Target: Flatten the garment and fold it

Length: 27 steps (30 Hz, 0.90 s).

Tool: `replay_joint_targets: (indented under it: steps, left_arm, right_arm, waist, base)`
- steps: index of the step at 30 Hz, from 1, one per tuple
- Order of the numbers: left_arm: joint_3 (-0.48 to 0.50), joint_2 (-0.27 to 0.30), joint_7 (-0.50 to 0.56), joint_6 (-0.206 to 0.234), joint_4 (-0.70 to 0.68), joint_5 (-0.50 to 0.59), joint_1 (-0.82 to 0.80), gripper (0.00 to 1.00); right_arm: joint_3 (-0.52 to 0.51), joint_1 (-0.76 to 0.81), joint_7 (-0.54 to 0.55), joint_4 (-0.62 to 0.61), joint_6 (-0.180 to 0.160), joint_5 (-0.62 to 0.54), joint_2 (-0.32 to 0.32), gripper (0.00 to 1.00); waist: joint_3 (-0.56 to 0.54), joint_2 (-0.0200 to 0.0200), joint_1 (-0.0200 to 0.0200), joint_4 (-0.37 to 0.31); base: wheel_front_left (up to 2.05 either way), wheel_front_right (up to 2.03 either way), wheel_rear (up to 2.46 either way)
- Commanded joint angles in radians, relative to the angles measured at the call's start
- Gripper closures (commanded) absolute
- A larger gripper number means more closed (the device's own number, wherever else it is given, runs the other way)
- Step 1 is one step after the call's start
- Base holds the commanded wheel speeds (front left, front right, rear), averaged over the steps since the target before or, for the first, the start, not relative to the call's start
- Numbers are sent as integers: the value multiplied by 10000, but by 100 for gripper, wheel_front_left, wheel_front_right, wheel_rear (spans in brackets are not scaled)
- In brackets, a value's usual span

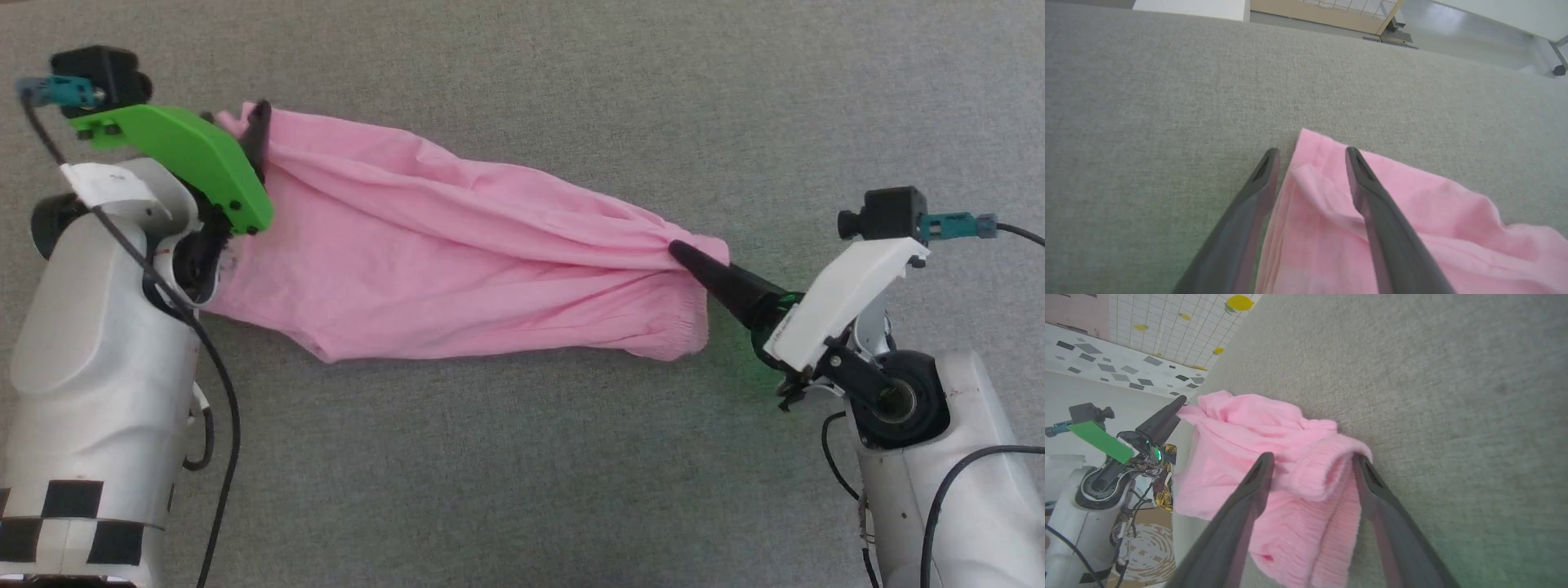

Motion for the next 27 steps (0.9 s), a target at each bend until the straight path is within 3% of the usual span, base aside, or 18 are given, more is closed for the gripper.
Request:
replay_joint_targets:
  steps: [1,7,11,14,16,20,27]
  left_arm:
    - [92,15,-341,10,-4,22,-248,0]
    - [86,170,-2490,-499,100,475,-298,0]
    - [-245,446,-3673,-744,156,1093,66,0]
    - [-323,679,-4611,-663,-165,1471,716,0]
    - [-252,815,-5205,-460,-560,1608,1497,0]
    - [47,909,-5615,77,-1544,1581,3166,0]
    - [431,849,-5579,1002,-3535,1369,5811,0]
  right_arm:
    - [15,6,-281,-103,-11,86,-18,0]
    - [-306,453,-2015,-680,-11,-122,-18,0]
    - [-403,1123,-2817,-1314,-11,-1061,-18,0]
    - [-621,1760,-3261,-1960,-11,-2524,-18,0]
    - [-762,2373,-3206,-2485,-11,-3906,-18,0]
    - [-756,3440,-2485,-3304,-11,-5281,-18,0]
    - [-517,4010,-1235,-3792,-11,-5562,-18,0]
  waist:
    - [-87,-1,-1,3]
    - [-532,-1,-1,41]
    - [-972,-1,-1,85]
    - [-1278,-1,-1,148]
    - [-1510,-1,-1,235]
    - [-1814,-1,-1,427]
    - [-2064,-1,-1,936]
  base:
    - [0,0,0]
    - [0,0,0]
    - [0,0,0]
    - [0,0,0]
    - [0,0,0]
    - [0,0,0]
    - [0,0,0]
